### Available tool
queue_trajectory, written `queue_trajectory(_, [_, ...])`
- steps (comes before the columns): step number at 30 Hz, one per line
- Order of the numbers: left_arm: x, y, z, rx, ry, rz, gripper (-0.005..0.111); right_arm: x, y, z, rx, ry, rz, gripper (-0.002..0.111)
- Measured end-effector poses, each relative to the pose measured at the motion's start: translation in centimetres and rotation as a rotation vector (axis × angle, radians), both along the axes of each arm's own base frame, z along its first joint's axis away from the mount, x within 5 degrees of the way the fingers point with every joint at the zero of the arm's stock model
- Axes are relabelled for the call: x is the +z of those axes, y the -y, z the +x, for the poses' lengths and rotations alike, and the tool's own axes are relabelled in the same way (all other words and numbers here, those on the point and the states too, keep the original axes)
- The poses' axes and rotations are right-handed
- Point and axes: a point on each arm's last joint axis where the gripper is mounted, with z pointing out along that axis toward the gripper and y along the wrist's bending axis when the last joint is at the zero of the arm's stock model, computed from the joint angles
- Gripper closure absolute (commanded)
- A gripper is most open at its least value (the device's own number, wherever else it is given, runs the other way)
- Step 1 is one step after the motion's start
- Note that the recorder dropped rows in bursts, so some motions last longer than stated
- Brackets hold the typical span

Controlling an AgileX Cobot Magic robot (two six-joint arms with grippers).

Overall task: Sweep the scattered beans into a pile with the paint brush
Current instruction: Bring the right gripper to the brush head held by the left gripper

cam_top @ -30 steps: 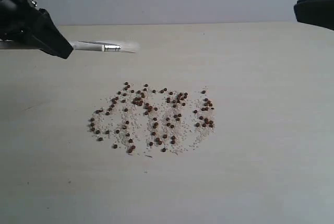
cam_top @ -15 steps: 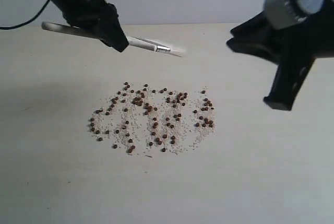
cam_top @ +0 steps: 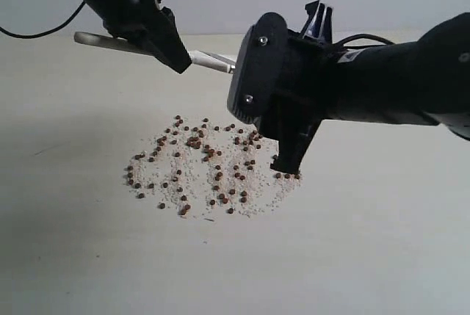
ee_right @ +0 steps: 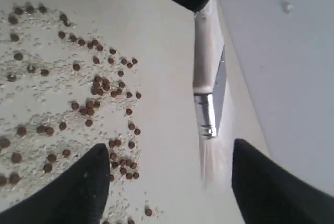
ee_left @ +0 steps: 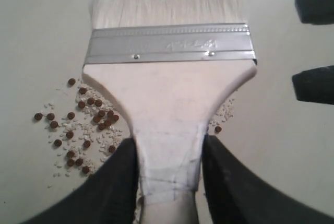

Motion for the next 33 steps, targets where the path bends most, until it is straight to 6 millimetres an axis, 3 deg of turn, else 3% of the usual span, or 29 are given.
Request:
queue_trajectory(13, [0.0, 0.0, 0.0, -0.013, 0.008, 0.0, 0.107, 0.5, -2.5, 3.3, -0.074, 0.04, 0.064, 0.045])
queue_trajectory(21, [0.0, 0.0, 0.0, -0.019, 0.012, 0.0, 0.107, -0.9, -3.0, 4.0, -0.082, 0.017, 0.041, 0.046])
queue_trajectory(33, [0.0, 0.0, 0.0, -0.029, 0.018, 0.001, 0.107, -0.8, -2.9, 4.4, -0.109, 0.065, 0.039, 0.048])
